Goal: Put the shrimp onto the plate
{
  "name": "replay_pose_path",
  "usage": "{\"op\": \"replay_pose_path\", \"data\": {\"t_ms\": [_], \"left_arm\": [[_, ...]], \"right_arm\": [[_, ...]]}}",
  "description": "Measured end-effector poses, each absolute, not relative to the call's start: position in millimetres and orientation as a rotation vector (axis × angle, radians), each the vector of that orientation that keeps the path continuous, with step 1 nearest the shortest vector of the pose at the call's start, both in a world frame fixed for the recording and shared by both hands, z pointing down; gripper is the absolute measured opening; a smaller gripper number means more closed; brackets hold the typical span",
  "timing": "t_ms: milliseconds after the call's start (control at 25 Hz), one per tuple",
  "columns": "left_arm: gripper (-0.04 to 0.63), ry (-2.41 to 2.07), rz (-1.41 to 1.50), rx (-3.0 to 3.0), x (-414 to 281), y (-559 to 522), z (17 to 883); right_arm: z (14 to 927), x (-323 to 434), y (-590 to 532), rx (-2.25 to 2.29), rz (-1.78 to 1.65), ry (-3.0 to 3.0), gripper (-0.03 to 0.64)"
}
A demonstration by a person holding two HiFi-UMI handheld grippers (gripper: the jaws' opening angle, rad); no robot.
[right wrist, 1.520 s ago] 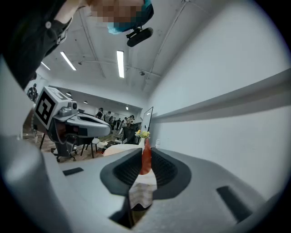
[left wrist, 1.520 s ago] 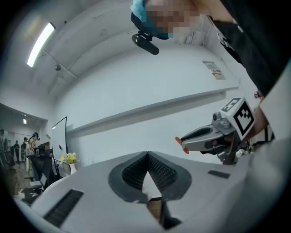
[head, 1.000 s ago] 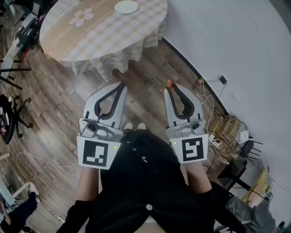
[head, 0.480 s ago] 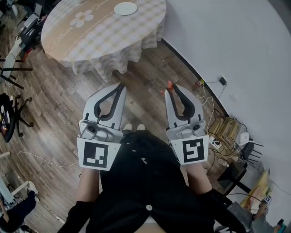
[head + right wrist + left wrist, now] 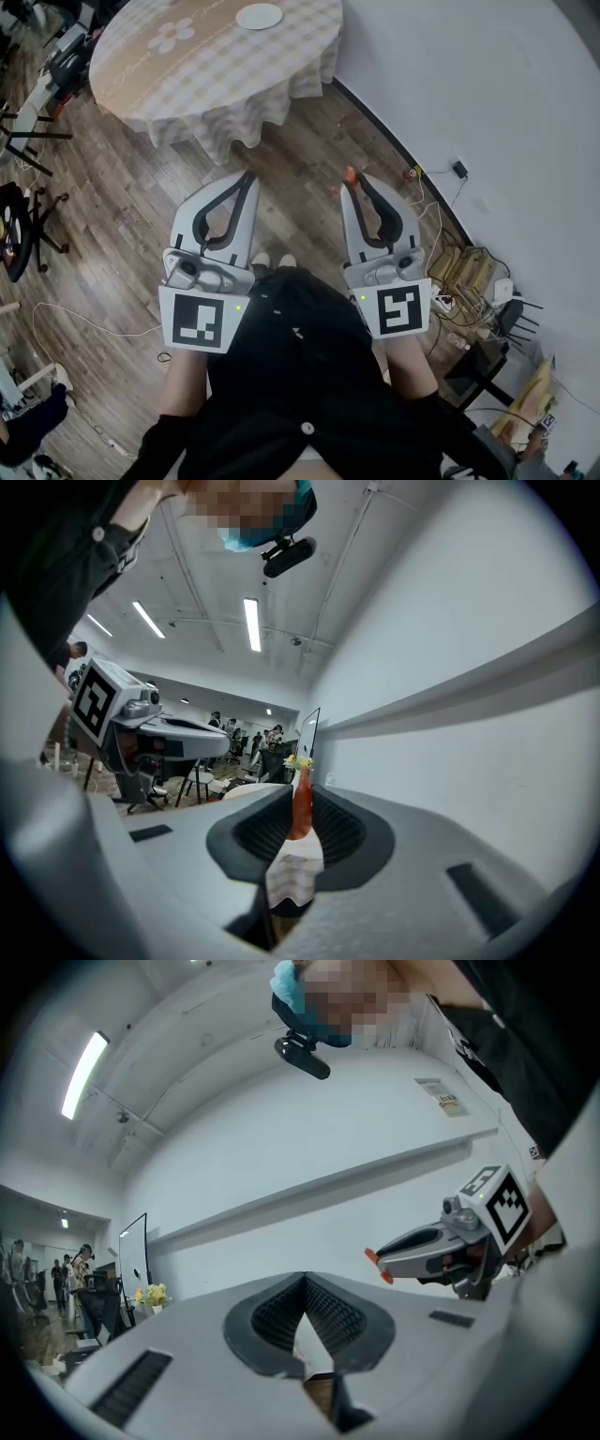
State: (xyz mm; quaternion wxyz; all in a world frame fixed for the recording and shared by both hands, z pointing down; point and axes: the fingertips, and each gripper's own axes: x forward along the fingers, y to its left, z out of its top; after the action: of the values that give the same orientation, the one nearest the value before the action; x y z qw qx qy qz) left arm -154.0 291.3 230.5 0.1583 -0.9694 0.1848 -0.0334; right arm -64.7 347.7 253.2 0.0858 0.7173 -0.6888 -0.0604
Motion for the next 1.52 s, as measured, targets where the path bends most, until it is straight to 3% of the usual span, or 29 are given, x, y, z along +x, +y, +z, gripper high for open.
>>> {"op": "replay_pose_path", "data": {"t_ms": [800,1520], "left_arm": [[0.002,0.597,-0.111,-2.753,-143,299,234],[0.002,0.543,-0.108,-2.775,-107,213,236]], "right_arm": [[257,-45,349,2.118,-0.194,-2.109,0.046],[263,-9,274,2.138,-0.157,-2.046,0.046]]}}
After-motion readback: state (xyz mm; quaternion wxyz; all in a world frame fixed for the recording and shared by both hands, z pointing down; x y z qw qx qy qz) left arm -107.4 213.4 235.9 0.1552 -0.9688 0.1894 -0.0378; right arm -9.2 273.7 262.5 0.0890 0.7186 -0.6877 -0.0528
